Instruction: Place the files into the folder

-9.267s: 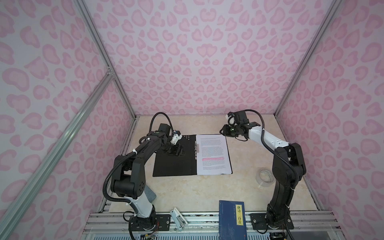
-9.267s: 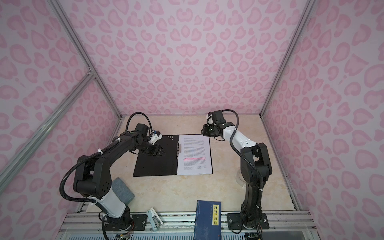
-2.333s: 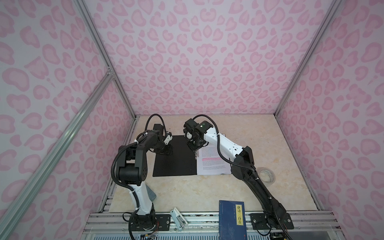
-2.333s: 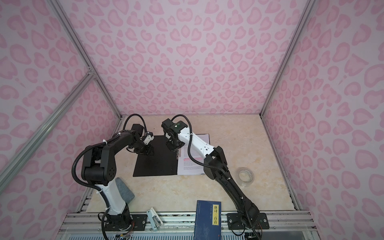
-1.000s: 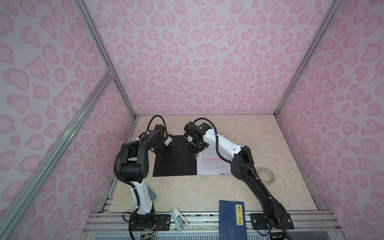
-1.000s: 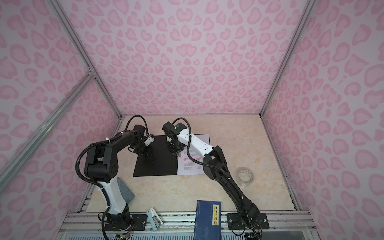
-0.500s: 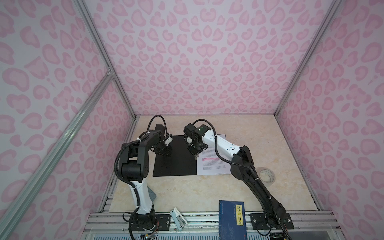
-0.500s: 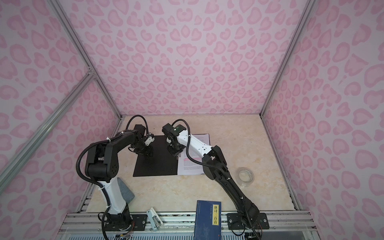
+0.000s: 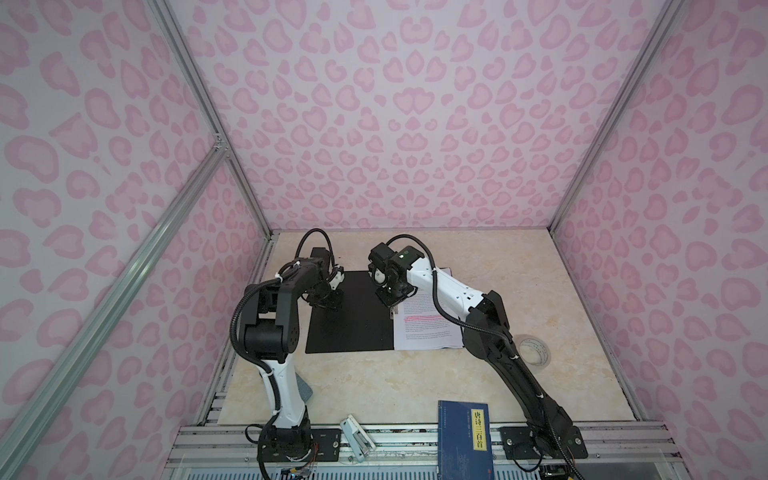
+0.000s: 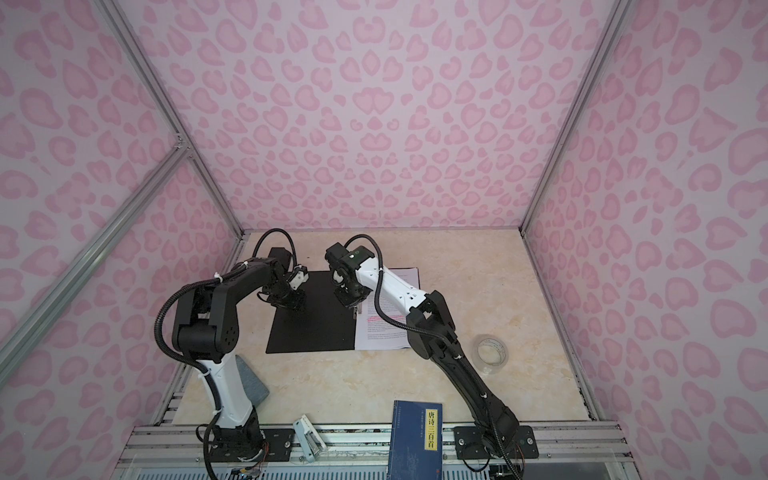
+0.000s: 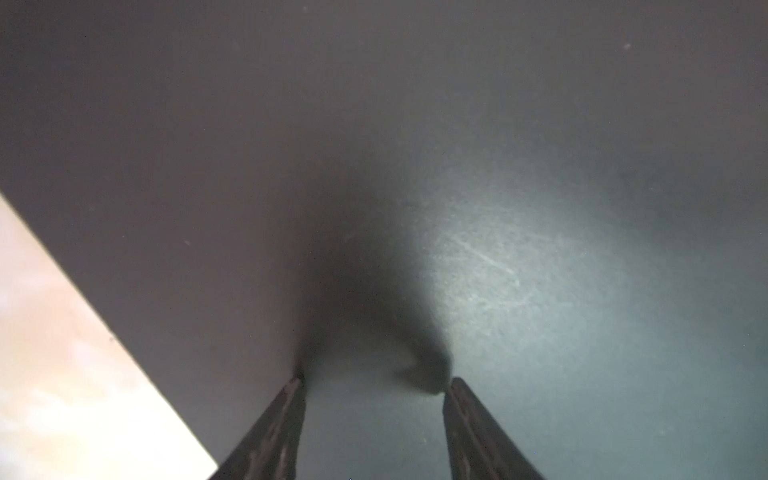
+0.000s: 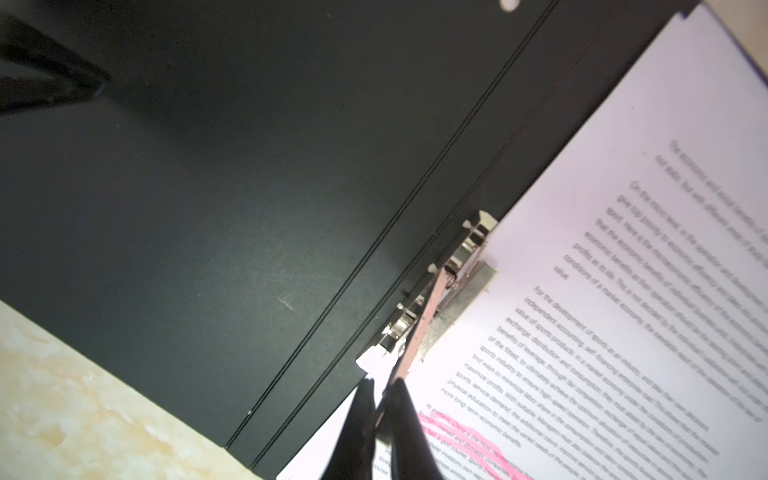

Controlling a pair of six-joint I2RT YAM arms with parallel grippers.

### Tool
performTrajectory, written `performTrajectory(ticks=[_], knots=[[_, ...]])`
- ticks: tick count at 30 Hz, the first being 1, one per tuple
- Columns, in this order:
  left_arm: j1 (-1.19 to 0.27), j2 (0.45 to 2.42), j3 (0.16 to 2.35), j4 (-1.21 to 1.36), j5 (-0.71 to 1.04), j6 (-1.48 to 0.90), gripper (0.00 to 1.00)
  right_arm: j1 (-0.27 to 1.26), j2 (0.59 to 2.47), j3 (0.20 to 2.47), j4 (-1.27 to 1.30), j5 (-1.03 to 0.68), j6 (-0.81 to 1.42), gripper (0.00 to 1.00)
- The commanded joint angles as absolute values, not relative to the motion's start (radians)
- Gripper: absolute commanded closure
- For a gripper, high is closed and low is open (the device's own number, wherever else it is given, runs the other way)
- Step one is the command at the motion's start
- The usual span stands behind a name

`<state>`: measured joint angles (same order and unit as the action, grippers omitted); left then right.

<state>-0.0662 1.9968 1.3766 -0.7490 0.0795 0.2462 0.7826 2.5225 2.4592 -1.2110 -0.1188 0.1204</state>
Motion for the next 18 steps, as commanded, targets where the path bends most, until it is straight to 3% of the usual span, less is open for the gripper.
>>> performTrajectory(ticks=[1, 18], knots=[[-0.064, 2.014, 1.373, -0.759, 0.076, 0.247, 0.42, 0.776, 2.541, 2.492, -1.281, -0.101, 0.102, 0.87], [-0.064, 2.016, 1.390, -0.772, 0.089, 0.242, 0.42, 0.779, 2.538, 2.576, -1.304, -0.150, 0.081, 0.84]])
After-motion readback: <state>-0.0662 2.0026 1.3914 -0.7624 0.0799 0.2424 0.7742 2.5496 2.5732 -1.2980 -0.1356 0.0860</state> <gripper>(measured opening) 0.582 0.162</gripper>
